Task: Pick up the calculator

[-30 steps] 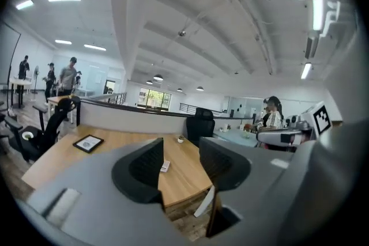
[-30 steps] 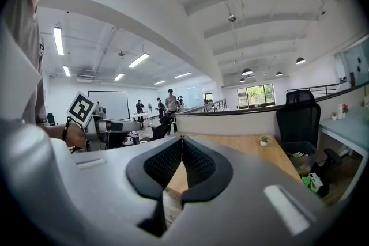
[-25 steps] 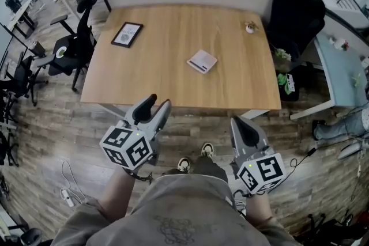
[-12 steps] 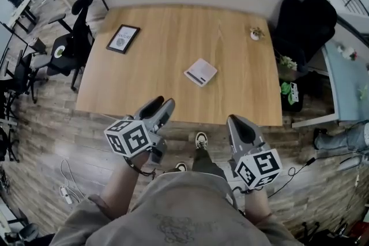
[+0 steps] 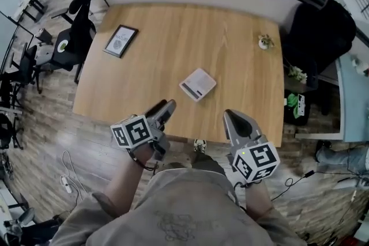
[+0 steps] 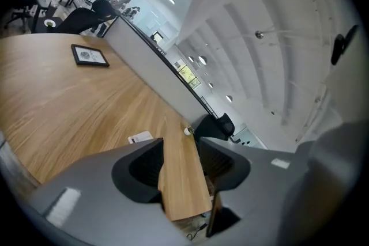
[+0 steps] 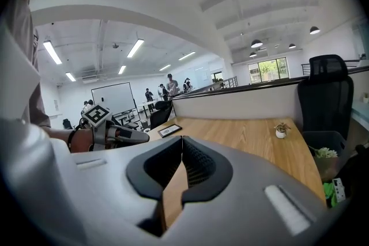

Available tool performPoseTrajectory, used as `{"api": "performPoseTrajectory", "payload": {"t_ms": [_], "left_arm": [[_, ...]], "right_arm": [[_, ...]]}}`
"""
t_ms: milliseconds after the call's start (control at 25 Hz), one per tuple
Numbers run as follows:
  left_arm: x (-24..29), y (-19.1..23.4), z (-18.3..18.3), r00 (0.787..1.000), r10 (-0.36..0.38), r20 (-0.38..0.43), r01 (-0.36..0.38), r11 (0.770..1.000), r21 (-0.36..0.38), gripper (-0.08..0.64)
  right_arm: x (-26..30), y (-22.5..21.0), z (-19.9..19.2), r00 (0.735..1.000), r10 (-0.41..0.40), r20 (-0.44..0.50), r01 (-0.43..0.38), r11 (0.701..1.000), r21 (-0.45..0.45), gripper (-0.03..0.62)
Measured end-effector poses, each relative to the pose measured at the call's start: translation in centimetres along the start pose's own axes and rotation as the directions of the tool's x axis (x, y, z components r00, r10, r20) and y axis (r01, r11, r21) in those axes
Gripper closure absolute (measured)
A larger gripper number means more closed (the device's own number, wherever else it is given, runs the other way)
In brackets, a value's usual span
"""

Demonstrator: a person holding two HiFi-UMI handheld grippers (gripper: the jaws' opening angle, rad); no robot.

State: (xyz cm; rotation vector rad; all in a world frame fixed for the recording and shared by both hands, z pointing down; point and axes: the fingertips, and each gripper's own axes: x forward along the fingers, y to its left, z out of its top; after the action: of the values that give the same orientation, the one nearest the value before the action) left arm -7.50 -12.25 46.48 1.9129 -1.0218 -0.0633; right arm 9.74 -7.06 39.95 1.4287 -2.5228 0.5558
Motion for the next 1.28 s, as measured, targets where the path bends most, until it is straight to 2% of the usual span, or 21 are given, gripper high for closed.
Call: {"api": "performPoseTrajectory", "payload": {"t_ms": [280,600,960,1120,1280], "left_arm": [[4.5,3.7,-1.3,0.995,0.099,-0.023,-0.102,0.982,-0.161,0.365],[8.4,8.3,-3.6,0.979,0.170,-0.113,-0.194,0.949,-0.249,0.365],[12.4,12.7,-6.4,0.959,0.181,-0.220,-0.247,0.913,-0.324,0.364],[13.7,14.3,-8.0,0.948,0.172,-0.269,-0.259,0.906,-0.334,0.364],[15.1,15.1,-9.2,0.946,0.151,-0.287,-0.253,0.897,-0.362,0.365]], "right_arm": [[3.2,-5.0,0.0,0.998,0.032,-0.047,-0.032,0.999,-0.012,0.581],[6.3,-6.0,-0.9,0.994,0.060,-0.097,-0.058,0.998,0.017,0.581],[9.0,-6.0,-3.0,0.989,0.034,-0.141,-0.028,0.999,0.046,0.581],[9.8,-6.1,-4.4,0.988,0.012,-0.157,-0.002,0.998,0.064,0.580],[10.2,-6.4,-5.7,0.986,-0.008,-0.165,0.023,0.996,0.089,0.581]]}}
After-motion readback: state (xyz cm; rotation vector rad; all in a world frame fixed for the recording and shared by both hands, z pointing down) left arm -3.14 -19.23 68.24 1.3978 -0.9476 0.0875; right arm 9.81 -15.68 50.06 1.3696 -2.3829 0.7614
